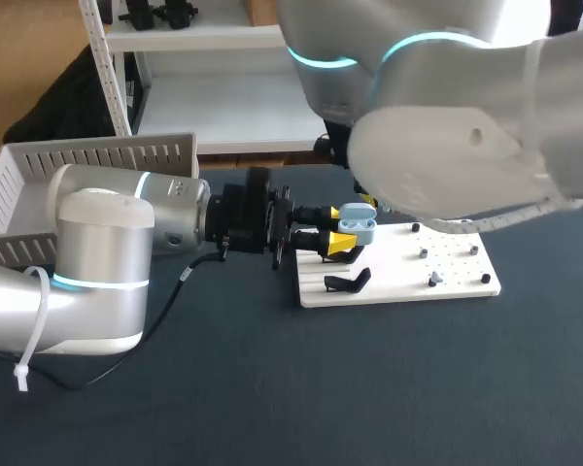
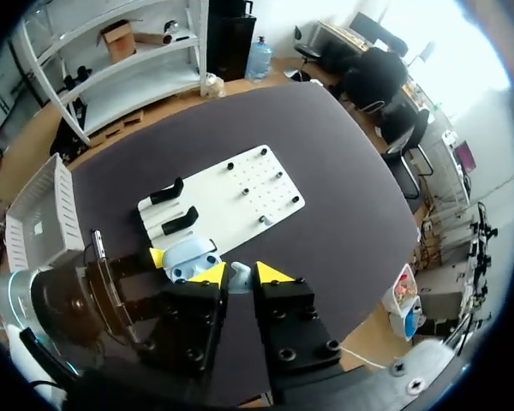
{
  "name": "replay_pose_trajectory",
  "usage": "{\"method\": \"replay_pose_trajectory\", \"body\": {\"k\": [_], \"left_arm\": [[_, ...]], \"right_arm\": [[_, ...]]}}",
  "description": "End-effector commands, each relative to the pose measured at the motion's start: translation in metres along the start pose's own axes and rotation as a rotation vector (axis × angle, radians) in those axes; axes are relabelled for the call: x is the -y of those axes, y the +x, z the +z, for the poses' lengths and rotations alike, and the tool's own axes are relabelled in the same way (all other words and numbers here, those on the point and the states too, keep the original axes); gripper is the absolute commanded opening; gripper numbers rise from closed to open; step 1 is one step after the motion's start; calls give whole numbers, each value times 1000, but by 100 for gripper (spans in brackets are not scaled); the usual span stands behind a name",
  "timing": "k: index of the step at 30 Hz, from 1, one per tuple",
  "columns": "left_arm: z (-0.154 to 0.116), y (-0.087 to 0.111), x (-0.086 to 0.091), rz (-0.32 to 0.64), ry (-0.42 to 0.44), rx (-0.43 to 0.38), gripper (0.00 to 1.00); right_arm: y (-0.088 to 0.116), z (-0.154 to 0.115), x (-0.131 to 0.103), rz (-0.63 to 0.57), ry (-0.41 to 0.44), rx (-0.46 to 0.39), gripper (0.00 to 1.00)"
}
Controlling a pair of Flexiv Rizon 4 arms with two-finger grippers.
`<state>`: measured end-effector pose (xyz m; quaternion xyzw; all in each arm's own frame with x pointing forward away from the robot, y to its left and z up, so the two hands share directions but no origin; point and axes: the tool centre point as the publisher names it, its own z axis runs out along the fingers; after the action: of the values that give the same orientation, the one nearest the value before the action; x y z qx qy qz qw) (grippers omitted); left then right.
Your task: Pick up each earbud case from the left stands, insert the matching earbuds, close the lid, and place the case in the box.
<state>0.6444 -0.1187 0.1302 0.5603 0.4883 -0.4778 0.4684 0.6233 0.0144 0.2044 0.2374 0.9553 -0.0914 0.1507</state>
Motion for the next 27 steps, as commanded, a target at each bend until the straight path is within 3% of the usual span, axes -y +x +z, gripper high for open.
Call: {"method": "replay_pose_trajectory", "body": {"k": [1,16,23,27], "left_arm": [[0,1,-1,0,4,2,0],[0,1,-1,0,4,2,0],[0,1,-1,0,4,2,0],[0,1,-1,0,4,2,0]], "right_arm": [[3,2,-9,102,54,-15,0],[8,3,-5,127,57,-38,0],[6,5,-10,260,116,-85,0],[9,5,-14,265,111,-79,0]]}}
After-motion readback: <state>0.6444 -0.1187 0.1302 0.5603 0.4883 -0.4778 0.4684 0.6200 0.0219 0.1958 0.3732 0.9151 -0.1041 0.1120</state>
